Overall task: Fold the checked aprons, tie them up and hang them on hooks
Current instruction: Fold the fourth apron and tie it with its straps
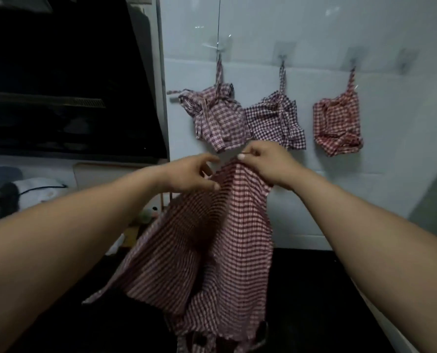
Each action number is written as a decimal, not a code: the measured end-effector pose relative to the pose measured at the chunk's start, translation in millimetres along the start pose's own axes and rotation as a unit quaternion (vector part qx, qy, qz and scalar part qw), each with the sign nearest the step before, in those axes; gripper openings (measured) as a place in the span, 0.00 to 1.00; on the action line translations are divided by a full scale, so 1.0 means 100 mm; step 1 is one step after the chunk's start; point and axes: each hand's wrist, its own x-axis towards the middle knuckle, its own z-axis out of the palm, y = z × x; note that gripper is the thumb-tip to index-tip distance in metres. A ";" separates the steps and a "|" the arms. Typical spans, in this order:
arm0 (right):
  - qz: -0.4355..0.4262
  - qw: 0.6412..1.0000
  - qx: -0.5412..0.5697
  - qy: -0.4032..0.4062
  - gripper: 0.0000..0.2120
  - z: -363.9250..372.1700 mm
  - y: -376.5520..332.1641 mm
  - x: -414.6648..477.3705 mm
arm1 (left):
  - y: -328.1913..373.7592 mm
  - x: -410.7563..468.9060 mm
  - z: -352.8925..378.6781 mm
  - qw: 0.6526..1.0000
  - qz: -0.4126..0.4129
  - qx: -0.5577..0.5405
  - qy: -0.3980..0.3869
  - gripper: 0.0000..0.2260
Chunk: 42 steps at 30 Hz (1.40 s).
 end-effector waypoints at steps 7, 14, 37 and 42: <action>-0.043 0.996 -0.029 0.079 0.07 -0.48 -0.18 0.14 | 0.16 0.05 0.10 0.995 -0.033 0.034 0.082 0.07; 0.116 0.962 0.024 0.245 0.13 -1.21 0.52 -0.19 | -0.32 -0.44 0.28 0.967 -0.204 0.077 0.128 0.07; 0.105 0.922 0.267 0.262 0.08 -1.95 -0.89 -2.15 | 1.83 -1.76 -0.33 0.914 -0.108 -0.314 0.235 0.11; 0.213 0.919 0.171 0.284 0.13 -1.87 -0.56 -2.56 | 1.45 -1.99 0.01 0.904 -0.180 -0.294 0.253 0.15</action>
